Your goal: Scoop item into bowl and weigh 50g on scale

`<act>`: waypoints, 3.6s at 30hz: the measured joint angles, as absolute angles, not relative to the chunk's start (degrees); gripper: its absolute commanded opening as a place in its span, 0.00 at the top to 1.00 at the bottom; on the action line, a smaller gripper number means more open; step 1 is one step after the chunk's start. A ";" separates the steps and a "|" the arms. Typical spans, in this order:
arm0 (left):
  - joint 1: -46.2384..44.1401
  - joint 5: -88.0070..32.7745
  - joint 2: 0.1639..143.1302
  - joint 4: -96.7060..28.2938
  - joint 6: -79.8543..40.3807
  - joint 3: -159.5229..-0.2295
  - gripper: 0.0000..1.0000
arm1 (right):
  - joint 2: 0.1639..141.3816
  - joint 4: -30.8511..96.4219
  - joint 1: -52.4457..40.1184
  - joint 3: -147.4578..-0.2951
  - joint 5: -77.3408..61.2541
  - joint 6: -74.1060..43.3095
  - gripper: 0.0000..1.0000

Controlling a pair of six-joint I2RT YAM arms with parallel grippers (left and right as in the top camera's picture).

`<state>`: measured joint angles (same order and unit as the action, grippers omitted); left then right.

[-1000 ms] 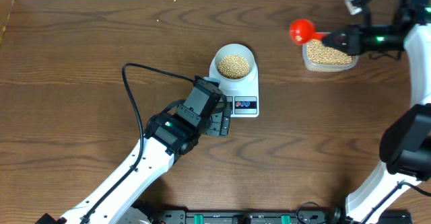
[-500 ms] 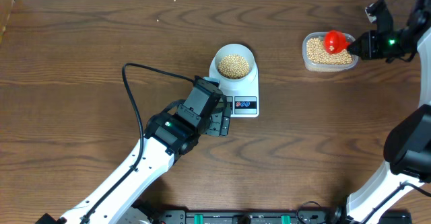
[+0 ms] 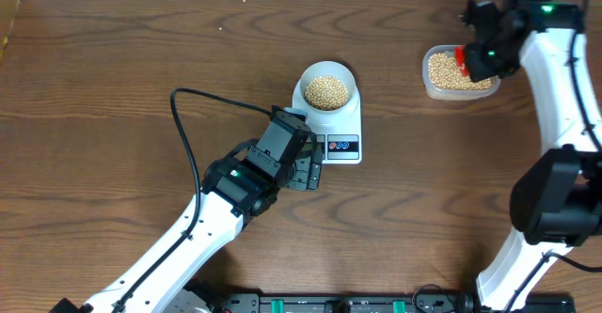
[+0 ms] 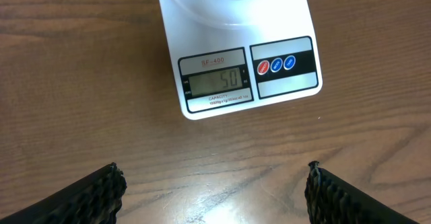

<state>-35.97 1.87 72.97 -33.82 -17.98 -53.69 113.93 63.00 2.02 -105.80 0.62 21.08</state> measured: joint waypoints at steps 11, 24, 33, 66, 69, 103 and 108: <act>-35.97 1.87 72.97 -33.80 -17.98 -53.69 0.12 | 111.57 64.95 -4.82 -105.80 15.97 22.22 0.99; -35.97 1.87 72.97 -33.82 -17.98 -53.69 0.12 | 111.57 65.43 -4.40 -105.80 7.42 20.51 0.99; -35.97 1.87 72.97 -33.82 -17.98 -53.69 0.12 | 111.57 61.87 -3.05 -105.80 -9.63 17.96 0.99; -35.97 1.87 72.97 -33.82 -17.98 -53.69 0.12 | 110.72 62.41 10.07 -103.02 -16.51 -36.86 0.99; -35.97 1.87 72.97 -33.80 -17.98 -53.69 0.12 | 110.72 62.04 10.07 -101.06 -16.49 -38.35 0.91; -35.97 1.87 72.97 -33.82 -17.98 -53.69 0.12 | 110.13 60.95 10.11 -99.68 -19.46 -32.32 0.05; -35.97 1.87 72.97 -33.82 -17.98 -53.69 0.12 | 105.78 60.73 10.11 -99.70 -21.08 -23.27 0.01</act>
<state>-35.97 1.87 72.97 -33.82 -17.98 -53.69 105.78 60.73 10.11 -99.70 -21.08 -23.27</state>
